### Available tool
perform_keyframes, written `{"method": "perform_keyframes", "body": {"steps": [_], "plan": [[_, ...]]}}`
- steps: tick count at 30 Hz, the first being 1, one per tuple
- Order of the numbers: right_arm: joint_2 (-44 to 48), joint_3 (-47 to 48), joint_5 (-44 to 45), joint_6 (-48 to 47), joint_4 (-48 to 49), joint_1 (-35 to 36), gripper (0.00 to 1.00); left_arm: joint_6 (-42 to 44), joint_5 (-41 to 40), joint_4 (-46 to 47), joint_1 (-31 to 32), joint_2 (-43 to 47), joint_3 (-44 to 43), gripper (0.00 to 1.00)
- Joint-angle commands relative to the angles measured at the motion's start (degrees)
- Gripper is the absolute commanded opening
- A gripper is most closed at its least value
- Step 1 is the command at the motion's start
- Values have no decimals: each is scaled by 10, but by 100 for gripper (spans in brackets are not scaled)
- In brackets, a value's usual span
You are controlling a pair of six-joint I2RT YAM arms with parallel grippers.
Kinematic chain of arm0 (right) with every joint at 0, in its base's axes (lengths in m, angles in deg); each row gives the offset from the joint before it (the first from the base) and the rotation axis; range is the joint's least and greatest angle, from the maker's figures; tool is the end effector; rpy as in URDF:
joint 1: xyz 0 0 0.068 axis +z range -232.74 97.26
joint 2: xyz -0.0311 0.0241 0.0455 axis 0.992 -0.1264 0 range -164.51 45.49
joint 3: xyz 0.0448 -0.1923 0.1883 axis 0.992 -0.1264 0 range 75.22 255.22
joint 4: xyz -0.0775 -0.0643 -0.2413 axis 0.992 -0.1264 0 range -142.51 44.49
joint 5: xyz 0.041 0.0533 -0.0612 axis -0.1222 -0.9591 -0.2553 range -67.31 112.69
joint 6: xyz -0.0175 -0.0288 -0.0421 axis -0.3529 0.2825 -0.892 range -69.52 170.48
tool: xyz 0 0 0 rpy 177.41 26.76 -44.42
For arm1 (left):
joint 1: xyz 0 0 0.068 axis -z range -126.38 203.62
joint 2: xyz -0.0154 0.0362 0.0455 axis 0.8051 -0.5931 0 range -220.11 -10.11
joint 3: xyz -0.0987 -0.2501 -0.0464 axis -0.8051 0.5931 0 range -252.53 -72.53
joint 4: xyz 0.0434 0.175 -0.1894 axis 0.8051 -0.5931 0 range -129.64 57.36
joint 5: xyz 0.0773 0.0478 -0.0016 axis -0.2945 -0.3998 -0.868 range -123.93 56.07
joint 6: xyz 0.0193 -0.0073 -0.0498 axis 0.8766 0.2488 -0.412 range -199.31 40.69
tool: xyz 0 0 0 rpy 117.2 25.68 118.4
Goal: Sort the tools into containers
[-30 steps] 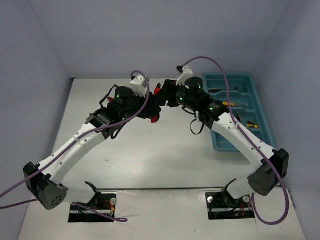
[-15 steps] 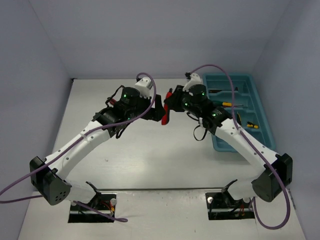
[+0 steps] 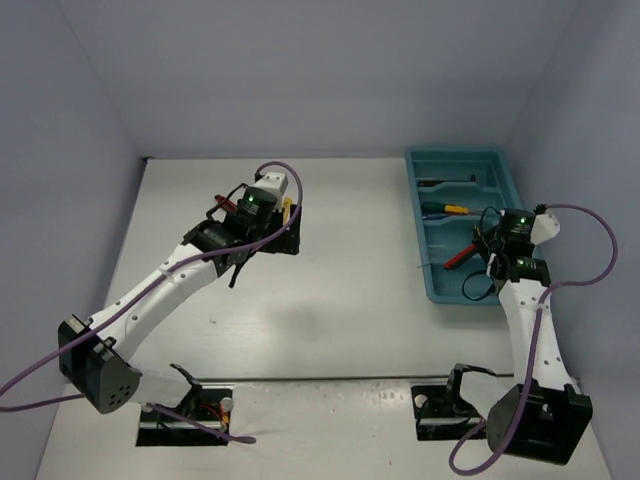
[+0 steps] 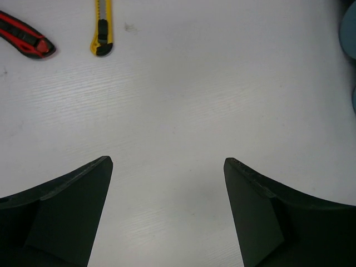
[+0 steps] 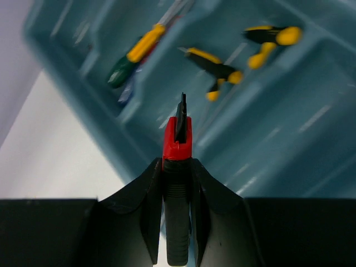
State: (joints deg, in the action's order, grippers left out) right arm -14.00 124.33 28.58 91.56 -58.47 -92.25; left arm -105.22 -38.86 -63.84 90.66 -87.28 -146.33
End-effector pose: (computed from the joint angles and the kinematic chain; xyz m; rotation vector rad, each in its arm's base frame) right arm 0.2343 -0.0430 0.3125 0.9084 1.7649 0.2567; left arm 0.2410 -0.1781 0.3543 0.1653 2.2150 -0.5276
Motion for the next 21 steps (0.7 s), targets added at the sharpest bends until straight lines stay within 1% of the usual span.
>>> {"method": "perform_keyframes", "body": {"steps": [1, 4, 5, 7, 10, 12, 13, 16, 18, 21], "plan": [[-18, -18, 31, 25, -7, -53, 0, -3, -25, -32, -13, -2, -25, 79], [-52, -32, 31, 23, -7, -86, 1, 3, -28, -47, -19, -10, -36, 79], [-67, -31, 31, 18, -6, -97, 6, 5, -30, -49, -21, -12, -39, 79], [-100, -28, 27, 6, -6, -111, 11, 6, -32, -49, -24, -17, -42, 79], [-128, -14, 9, -3, -7, -126, 25, 12, -32, -52, -36, -42, -59, 79], [-128, -7, 5, -2, -6, -126, 38, 24, -32, -54, -46, -68, -71, 79], [-122, -1, 3, -5, -7, -126, 48, 30, -33, -54, -51, -80, -85, 79], [-107, 16, -6, -20, -9, -124, 61, 68, -33, -71, -67, -148, -133, 79], [-91, 30, -12, -27, -17, -114, 65, 100, -27, -79, -81, -196, -174, 79], [-56, 48, -28, -36, -18, -88, 65, 149, -30, -94, -97, -268, -232, 79]]}}
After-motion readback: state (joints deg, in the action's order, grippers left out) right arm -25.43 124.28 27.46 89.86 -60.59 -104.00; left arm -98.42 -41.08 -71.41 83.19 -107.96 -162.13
